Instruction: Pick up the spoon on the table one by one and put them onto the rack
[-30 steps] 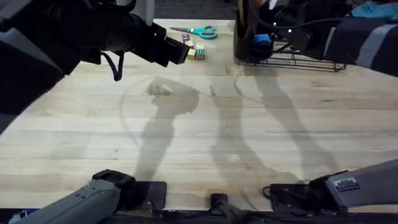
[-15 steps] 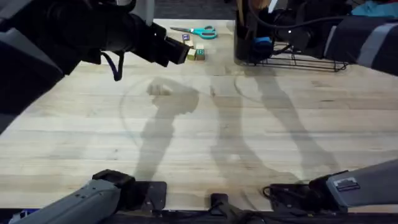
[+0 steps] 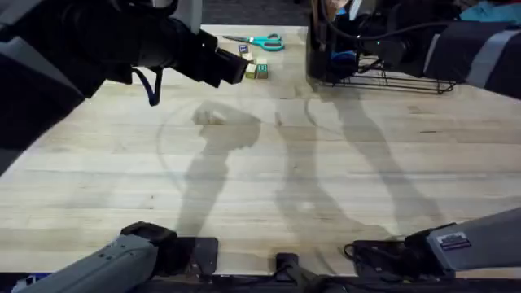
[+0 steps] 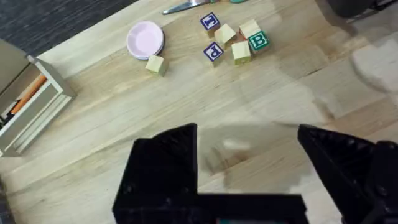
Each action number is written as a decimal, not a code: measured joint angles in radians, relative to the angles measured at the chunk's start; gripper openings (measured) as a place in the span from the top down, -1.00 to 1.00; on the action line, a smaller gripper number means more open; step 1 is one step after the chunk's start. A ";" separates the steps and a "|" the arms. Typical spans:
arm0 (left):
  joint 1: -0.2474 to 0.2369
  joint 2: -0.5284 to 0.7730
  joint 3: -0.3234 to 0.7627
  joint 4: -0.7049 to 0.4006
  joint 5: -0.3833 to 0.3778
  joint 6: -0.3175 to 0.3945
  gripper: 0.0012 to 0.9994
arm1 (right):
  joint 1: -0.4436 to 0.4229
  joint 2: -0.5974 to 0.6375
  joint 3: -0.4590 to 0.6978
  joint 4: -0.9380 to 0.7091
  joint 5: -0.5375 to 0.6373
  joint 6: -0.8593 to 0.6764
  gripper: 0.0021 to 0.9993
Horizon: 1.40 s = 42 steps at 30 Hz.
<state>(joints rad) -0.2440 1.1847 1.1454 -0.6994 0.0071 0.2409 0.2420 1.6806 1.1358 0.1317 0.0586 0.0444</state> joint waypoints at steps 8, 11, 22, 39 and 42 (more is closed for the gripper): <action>0.000 0.000 0.000 0.000 0.000 0.000 -0.99 | 0.000 -0.020 0.000 -0.045 0.000 0.000 -0.08; 0.000 0.000 0.000 0.000 0.000 0.000 -0.99 | 0.000 -0.052 0.000 -0.089 0.000 0.000 -0.10; 0.000 0.000 0.000 0.000 0.000 0.000 -0.99 | 0.000 -0.228 0.000 -0.408 0.000 0.000 -0.36; 0.000 0.000 0.000 0.000 0.000 0.000 -0.99 | 0.000 -0.445 0.000 -0.659 0.000 -0.001 -0.99; 0.000 0.000 0.000 0.000 0.000 -0.001 -0.99 | 0.000 -0.462 0.000 -0.674 0.000 -0.001 -0.99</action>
<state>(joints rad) -0.2440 1.1847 1.1454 -0.6994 0.0071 0.2401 0.2420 1.2183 1.1358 -0.5419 0.0582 0.0438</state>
